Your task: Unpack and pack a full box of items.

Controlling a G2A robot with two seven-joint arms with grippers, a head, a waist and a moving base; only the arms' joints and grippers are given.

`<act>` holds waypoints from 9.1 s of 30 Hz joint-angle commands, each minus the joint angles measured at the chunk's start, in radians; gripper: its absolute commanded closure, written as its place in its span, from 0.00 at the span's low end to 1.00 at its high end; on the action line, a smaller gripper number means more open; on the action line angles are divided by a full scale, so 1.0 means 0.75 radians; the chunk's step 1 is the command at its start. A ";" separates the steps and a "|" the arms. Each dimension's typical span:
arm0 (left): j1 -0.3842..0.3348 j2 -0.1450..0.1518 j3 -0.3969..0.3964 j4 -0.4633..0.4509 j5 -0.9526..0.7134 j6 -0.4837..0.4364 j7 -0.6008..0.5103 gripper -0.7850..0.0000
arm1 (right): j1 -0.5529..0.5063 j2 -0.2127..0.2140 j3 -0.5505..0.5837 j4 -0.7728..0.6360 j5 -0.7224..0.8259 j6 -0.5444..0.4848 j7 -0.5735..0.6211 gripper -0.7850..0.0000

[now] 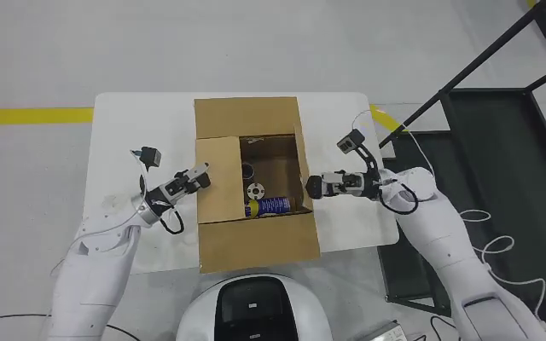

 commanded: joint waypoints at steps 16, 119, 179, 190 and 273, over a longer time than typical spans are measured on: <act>0.051 0.028 -0.046 -0.116 0.191 -0.095 0.076 0.00 | 0.122 0.020 -0.250 0.032 -0.295 -0.217 -0.217 0.00; -1.085 -0.245 0.339 1.471 -0.188 -0.208 0.170 0.00 | -0.349 0.147 -0.009 -0.329 0.282 0.094 0.094 0.00; -0.662 -0.025 0.231 0.737 -0.163 -0.197 -0.601 0.00 | 0.066 0.012 -0.148 -0.099 -0.282 0.183 -0.540 0.00; -0.555 0.026 0.157 0.573 -0.297 -0.156 -0.643 0.00 | 0.127 -0.013 -0.196 -0.034 -0.350 0.249 -0.579 0.00; 0.099 0.161 -0.306 0.213 -0.484 0.002 -0.493 0.00 | 0.087 -0.025 -0.145 -0.141 -0.402 0.361 -0.571 0.00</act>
